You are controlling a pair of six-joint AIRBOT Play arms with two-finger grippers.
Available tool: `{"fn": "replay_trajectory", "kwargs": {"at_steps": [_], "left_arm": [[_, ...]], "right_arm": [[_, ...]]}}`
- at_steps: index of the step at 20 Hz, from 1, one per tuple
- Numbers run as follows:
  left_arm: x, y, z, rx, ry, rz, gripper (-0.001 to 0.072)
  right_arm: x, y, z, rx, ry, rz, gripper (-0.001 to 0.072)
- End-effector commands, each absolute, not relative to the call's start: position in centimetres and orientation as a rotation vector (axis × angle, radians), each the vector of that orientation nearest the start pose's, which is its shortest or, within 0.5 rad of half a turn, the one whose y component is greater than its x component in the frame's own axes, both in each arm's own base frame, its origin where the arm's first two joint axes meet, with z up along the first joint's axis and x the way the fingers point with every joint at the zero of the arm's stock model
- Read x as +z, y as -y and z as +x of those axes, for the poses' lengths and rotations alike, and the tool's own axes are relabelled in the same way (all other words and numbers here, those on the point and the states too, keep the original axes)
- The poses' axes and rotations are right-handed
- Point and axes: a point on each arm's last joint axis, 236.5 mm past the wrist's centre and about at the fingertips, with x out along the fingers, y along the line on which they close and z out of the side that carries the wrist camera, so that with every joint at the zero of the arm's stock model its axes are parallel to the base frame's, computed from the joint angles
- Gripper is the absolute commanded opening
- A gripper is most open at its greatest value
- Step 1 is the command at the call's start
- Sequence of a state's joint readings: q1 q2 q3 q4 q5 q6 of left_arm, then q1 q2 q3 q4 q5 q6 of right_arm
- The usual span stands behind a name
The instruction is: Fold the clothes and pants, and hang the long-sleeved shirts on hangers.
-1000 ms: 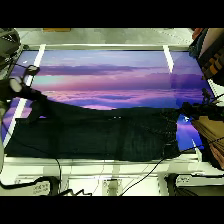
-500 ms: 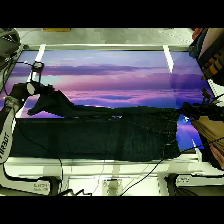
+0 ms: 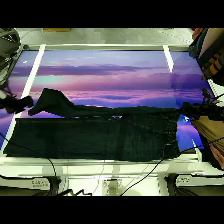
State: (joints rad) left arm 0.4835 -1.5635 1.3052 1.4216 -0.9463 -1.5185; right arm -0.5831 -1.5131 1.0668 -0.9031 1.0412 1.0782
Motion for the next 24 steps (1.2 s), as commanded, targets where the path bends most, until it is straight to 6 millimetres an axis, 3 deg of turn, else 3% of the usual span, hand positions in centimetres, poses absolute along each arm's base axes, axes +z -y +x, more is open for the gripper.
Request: {"fn": "replay_trajectory", "kwargs": {"at_steps": [1,5,9,10,12,14,15,17,20,22,24], "left_arm": [[-4.9,-20.8,38.3,0.362,-1.224,-0.603,0.0492],[-4.9,-21.8,40.9,0.355,-1.09,-0.706,0.0491],[-8.1,-19.6,42.7,0.282,-1.114,-0.754,0.0492],[-8.9,-19.1,43.1,0.252,-1.119,-0.747,0.046],[-9.3,-18.0,44.7,0.184,-1.08,-0.745,0.0256],[-8.8,-17.6,46.2,0.153,-1.02,-0.759,0.0192],[-8.4,-17.4,46.7,0.137,-0.997,-0.762,0.0024],[-6.4,-17.0,48.4,0.089,-0.915,-0.806,0.0028],[0.0,-18.9,51.0,0.061,-0.749,-0.793,0.0027],[4.7,-21.1,51.5,0.082,-0.649,-0.736,0.0026],[8.2,-23.1,50.8,0.12,-0.583,-0.683,0.0026]], "right_arm": [[-6.6,11.1,39.6,0.037,-1.136,0.641,0.0032],[-6.6,11.1,39.6,0.037,-1.135,0.642,0.0032],[-6.6,11.1,39.6,0.037,-1.135,0.642,0.0032],[-6.6,11.1,39.6,0.037,-1.135,0.642,0.0032],[-6.6,11.1,39.6,0.037,-1.135,0.642,0.0032],[-6.5,11.1,39.6,0.037,-1.135,0.643,0.0032],[-6.5,11.1,39.6,0.037,-1.135,0.643,0.0032],[-6.5,11.1,39.7,0.038,-1.131,0.648,0.0032],[-6.3,11.1,40.1,0.035,-1.113,0.661,0.0032],[-6.0,11.3,40.7,0.023,-1.085,0.671,0.0032],[-5.7,11.8,41.5,0.002,-1.044,0.684,0.0032]]}}
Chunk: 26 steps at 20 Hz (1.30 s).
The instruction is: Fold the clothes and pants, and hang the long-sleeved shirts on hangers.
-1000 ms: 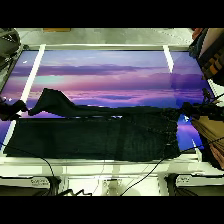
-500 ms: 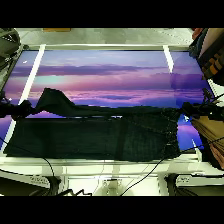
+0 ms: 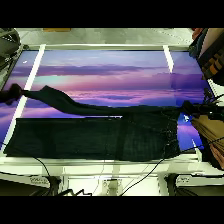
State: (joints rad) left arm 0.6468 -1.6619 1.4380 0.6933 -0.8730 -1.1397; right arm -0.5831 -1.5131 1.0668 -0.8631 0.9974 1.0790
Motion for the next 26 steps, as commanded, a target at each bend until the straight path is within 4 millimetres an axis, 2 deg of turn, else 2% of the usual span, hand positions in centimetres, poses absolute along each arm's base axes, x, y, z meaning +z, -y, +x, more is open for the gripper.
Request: {"fn": "replay_trajectory", "kwargs": {"at_steps": [1,3,4,7,9,10,12,13,14,16,18,20,22,23,24,26], "left_arm": [[9.2,-23.9,50.1,0.139,-0.568,-0.663,0.0026],[9.7,-25.4,48.3,0.191,-0.595,-0.608,0.0026],[8.9,-25.8,47.2,0.208,-0.65,-0.561,0.0026],[3.7,-25.4,43.2,0.202,-0.923,-0.438,0.0027],[0.4,-25.3,40.9,0.209,-1.074,-0.418,0.0027],[-0.5,-25.6,40.5,0.23,-1.103,-0.428,0.0027],[-1.2,-26.0,41.0,0.248,-1.091,-0.447,0.0027],[-0.6,-26.2,42.2,0.252,-1.034,-0.459,0.0027],[0.8,-26.4,44.2,0.256,-0.932,-0.495,0.0027],[5.8,-26.7,49.4,0.259,-0.629,-0.642,0.0026],[10.2,-25.7,53.2,0.225,-0.439,-0.66,0.0025],[13.1,-23.7,55.6,0.197,-0.39,-0.556,0.0025],[14.6,-22.1,56.2,0.168,-0.426,-0.394,0.0025],[14.4,-22.3,55.5,0.185,-0.47,-0.297,0.0025],[13.6,-23.1,54.5,0.224,-0.526,-0.25,0.0025],[9.5,-26.6,50.1,0.358,-0.743,-0.186,0.0026]], "right_arm": [[-5.4,12.0,42.0,-0.008,-1.018,0.698,0.0031],[-5.0,12.4,43.0,-0.029,-0.974,0.708,0.0031],[-5.0,12.5,43.3,-0.04,-0.962,0.698,0.0032],[-5.0,11.0,44.5,-0.025,-0.952,0.657,0.0032],[-5.0,9.7,45.2,-0.009,-0.949,0.616,0.0032],[-4.9,9.4,45.7,-0.01,-0.938,0.597,0.0032],[-4.7,9.1,46.5,-0.017,-0.914,0.576,0.0032],[-4.6,9.0,46.8,-0.022,-0.904,0.572,0.0032],[-4.6,9.0,47.0,-0.027,-0.895,0.569,0.0032],[-4.5,9.0,47.2,-0.029,-0.889,0.572,0.0032],[-4.5,8.9,47.1,-0.027,-0.891,0.574,0.0032],[-4.5,8.9,47.1,-0.027,-0.891,0.574,0.0031],[-4.5,8.9,47.1,-0.027,-0.891,0.574,0.0032],[-4.5,8.9,47.1,-0.026,-0.892,0.574,0.0032],[-4.5,8.9,47.1,-0.026,-0.893,0.575,0.0032],[-4.5,8.8,47.0,-0.022,-0.897,0.575,0.0032]]}}
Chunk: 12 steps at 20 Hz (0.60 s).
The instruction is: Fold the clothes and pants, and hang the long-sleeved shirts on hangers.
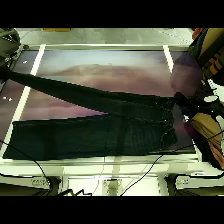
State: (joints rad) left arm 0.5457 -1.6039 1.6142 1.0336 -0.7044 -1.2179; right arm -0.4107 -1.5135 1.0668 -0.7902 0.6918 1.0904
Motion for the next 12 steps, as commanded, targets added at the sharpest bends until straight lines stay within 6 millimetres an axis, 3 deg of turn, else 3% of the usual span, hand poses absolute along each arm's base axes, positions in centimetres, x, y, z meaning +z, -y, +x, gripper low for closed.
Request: {"fn": "replay_trajectory", "kwargs": {"at_steps": [1,4,7,9,12], "left_arm": [[6.8,-27.9,47.5,0.399,-0.87,-0.155,0.0026],[-1.5,-29.2,40.6,0.435,-1.185,-0.207,0.0027],[-7.4,-28.8,37.4,0.431,-1.319,-0.289,0.0028],[-9.0,-28.5,37.0,0.424,-1.353,-0.304,0.0028],[-9.0,-28.8,37.6,0.429,-1.328,-0.294,0.0029]], "right_arm": [[-4.5,8.7,47.0,-0.02,-0.899,0.576,0.0032],[-4.5,8.7,47.0,-0.02,-0.899,0.576,0.0032],[-4.5,8.7,47.0,-0.02,-0.899,0.576,0.0032],[-4.5,8.8,47.0,-0.023,-0.896,0.575,0.0032],[-4.5,9.0,47.2,-0.029,-0.889,0.573,0.0032]]}}
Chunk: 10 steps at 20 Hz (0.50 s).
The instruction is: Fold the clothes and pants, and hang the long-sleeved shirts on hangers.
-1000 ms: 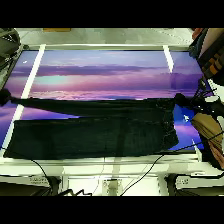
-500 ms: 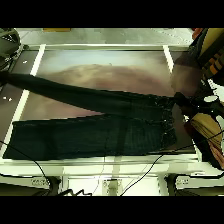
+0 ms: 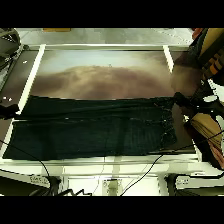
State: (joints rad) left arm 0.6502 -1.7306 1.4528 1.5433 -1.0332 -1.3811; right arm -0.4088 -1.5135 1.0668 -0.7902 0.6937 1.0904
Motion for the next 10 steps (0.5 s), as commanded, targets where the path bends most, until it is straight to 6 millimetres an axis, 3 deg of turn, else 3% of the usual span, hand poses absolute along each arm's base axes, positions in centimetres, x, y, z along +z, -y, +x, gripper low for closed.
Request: {"fn": "replay_trajectory", "kwargs": {"at_steps": [1,2,3,5,6,10], "left_arm": [[-9.0,-28.8,37.6,0.429,-1.329,-0.294,0.0029],[-9.0,-28.8,37.6,0.429,-1.329,-0.293,0.0031],[-9.0,-28.8,37.6,0.429,-1.329,-0.294,0.0083],[-8.8,-28.5,38.0,0.421,-1.316,-0.309,0.0583],[-8.5,-28.3,38.6,0.429,-1.288,-0.34,0.0653],[-7.4,-27.1,41.3,0.428,-1.187,-0.462,0.065]], "right_arm": [[-4.5,9.0,47.2,-0.03,-0.888,0.572,0.0032],[-4.4,9.1,47.2,-0.031,-0.887,0.572,0.0032],[-4.4,9.2,47.3,-0.037,-0.88,0.569,0.0032],[-4.0,10.2,48.0,-0.072,-0.838,0.56,0.0032],[-3.7,10.8,48.6,-0.097,-0.806,0.548,0.0032],[-2.6,11.9,51.0,-0.172,-0.687,0.477,0.0041]]}}
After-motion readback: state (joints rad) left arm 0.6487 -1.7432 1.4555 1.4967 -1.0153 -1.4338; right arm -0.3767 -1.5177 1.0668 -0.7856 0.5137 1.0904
